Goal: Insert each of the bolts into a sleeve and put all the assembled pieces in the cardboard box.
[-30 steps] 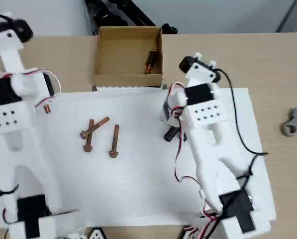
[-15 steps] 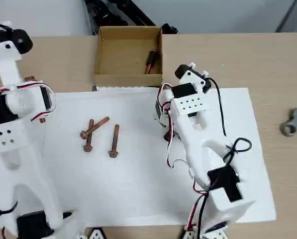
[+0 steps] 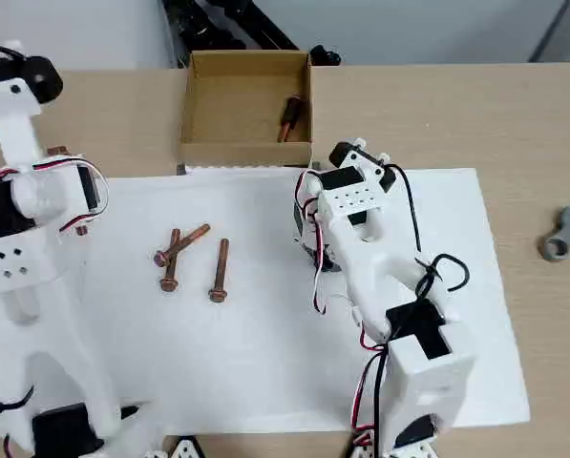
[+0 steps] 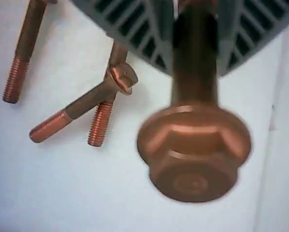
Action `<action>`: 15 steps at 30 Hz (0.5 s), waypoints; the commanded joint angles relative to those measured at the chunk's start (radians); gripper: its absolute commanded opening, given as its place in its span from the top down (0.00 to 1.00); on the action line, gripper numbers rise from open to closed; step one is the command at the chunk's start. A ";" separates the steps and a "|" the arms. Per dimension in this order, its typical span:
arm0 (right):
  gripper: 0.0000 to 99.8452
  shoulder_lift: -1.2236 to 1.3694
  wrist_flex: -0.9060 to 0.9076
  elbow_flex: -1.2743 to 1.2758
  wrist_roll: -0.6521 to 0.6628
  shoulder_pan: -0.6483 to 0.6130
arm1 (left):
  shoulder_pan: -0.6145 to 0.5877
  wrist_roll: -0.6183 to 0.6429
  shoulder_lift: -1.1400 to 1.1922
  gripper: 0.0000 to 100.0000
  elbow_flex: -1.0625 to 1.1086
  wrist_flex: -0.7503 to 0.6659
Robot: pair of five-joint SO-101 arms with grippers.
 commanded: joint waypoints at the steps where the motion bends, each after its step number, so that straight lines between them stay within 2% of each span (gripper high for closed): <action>1: 0.88 0.067 -0.051 0.000 -0.003 -0.002 | -0.003 -0.008 -0.040 0.99 -0.007 -0.023; 6: 0.90 0.087 -0.042 0.000 0.000 -0.007 | -0.003 -0.037 -0.041 0.99 -0.007 -0.023; 10: 1.00 0.085 -0.042 -0.002 0.035 -0.007 | -0.003 -0.041 -0.048 0.99 -0.007 -0.023; 15: 0.99 0.085 -0.012 -0.038 0.040 -0.008 | -0.002 -0.037 -0.049 0.99 -0.007 -0.021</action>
